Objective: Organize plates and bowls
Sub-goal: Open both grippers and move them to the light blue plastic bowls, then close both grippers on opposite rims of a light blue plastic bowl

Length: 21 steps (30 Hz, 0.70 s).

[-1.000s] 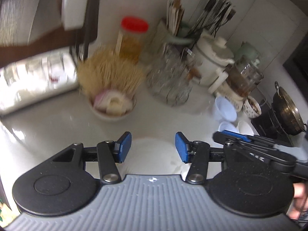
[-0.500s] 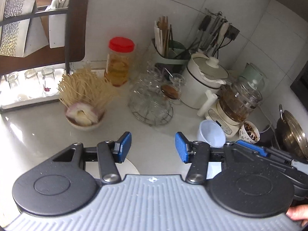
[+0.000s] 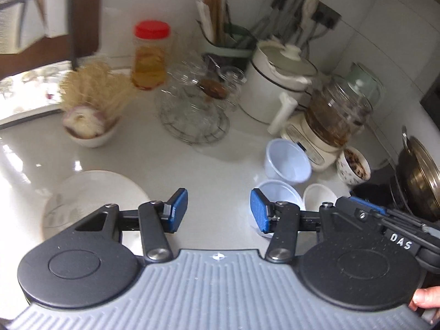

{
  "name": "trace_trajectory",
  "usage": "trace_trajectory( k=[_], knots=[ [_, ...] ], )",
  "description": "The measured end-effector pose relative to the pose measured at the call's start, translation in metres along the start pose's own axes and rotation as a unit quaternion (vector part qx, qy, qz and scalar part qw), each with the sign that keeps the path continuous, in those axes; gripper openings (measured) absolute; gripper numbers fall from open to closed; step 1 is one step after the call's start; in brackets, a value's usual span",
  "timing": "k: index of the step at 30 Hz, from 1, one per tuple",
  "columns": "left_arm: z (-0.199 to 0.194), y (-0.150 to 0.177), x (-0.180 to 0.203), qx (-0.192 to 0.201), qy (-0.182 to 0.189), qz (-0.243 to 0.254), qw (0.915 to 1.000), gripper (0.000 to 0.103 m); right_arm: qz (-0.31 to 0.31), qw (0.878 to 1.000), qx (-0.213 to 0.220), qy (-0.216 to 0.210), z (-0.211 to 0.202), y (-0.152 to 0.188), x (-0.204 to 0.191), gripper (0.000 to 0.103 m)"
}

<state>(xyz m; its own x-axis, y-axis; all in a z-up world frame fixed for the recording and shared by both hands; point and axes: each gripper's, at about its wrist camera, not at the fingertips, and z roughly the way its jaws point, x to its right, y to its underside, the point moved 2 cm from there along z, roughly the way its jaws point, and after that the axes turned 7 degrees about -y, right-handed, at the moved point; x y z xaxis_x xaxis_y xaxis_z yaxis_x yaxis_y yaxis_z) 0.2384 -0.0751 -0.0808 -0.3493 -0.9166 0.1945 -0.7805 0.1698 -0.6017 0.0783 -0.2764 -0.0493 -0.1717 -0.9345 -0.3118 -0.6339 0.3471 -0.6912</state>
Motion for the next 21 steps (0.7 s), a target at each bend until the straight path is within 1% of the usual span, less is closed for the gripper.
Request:
trace_trajectory(
  k=[3,7,8,9,11,14,16,18,21],
  knots=[
    [0.028,-0.004,0.005,-0.023,0.015,0.017,0.9995,0.056,0.028,0.999,-0.012,0.029,0.008,0.010,0.015,0.028],
    [0.064,-0.007,0.016,-0.047,0.036,0.042,0.9974,0.056,0.070,0.997,-0.028,0.035,0.018,0.021,0.032,0.028],
    [0.073,-0.007,0.019,-0.054,0.039,0.046,0.9967,0.056,0.081,0.995,-0.033,0.040,0.021,0.022,0.036,0.031],
    [0.081,-0.007,0.022,-0.061,0.041,0.050,0.9960,0.056,0.096,0.994,-0.036,0.041,0.023,0.024,0.040,0.042],
    [0.097,-0.008,0.028,-0.072,0.047,0.061,0.9945,0.056,0.125,0.991,-0.039,0.038,0.026,0.029,0.047,0.052],
    [0.120,-0.009,0.035,-0.089,0.055,0.066,0.9924,0.056,0.162,0.985,-0.047,0.046,0.033,0.039,0.057,0.052],
    [0.135,-0.010,0.039,-0.100,0.069,0.064,0.9905,0.056,0.196,0.978,-0.049,0.054,0.040,0.045,0.065,0.052],
    [0.148,-0.010,0.043,-0.111,0.075,0.069,0.9886,0.056,0.227,0.971,-0.049,0.060,0.045,0.051,0.072,0.052],
    [0.169,-0.009,0.051,-0.127,0.087,0.078,0.9850,0.056,0.252,0.964,-0.048,0.068,0.053,0.057,0.081,0.051]
  ],
)
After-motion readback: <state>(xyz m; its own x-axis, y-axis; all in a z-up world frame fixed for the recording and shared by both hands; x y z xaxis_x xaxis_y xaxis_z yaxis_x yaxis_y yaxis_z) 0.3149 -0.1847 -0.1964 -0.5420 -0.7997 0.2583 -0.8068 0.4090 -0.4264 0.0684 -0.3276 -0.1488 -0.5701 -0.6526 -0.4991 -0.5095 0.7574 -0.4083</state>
